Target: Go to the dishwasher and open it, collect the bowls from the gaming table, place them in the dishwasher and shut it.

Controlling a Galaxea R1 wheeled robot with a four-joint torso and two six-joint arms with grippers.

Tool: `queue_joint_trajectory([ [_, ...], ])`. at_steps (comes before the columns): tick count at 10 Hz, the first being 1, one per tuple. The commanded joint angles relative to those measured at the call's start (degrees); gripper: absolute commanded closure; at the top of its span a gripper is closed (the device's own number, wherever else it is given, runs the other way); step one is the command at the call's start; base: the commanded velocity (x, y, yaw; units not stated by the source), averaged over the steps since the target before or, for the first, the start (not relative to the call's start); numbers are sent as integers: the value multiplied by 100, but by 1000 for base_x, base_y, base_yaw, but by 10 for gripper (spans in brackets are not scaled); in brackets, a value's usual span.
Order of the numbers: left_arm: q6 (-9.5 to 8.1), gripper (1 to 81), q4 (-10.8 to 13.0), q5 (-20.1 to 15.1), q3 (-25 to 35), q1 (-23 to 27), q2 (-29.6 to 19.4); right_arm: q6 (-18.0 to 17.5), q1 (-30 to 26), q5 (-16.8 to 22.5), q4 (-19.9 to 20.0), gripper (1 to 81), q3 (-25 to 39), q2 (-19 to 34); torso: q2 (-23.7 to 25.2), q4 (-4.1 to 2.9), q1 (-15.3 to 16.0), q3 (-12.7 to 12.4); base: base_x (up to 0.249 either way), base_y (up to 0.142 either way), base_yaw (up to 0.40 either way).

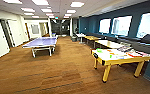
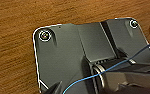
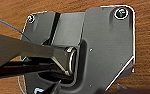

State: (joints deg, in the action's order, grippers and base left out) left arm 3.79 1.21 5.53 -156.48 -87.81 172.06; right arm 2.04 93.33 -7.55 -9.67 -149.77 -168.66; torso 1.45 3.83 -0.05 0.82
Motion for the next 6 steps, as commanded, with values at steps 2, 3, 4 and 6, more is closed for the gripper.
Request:
queue_joint_trajectory([
  [2,-10,10,-59,-281,-14,295,-4,25,-214,254,-35,10,11,22,0,0,5,0,155,0,0],
  [3,-10,10,-68,-281,-14,295,-4,25,-222,254,-44,10,11,22,0,0,5,0,158,0,0],
  [4,-10,10,-68,-281,-14,286,-4,25,-231,254,-35,10,11,22,0,0,5,0,158,0,0],
  [6,-10,10,-59,-281,-14,286,13,25,-240,254,-44,10,11,22,0,0,5,0,159,0,0],
])
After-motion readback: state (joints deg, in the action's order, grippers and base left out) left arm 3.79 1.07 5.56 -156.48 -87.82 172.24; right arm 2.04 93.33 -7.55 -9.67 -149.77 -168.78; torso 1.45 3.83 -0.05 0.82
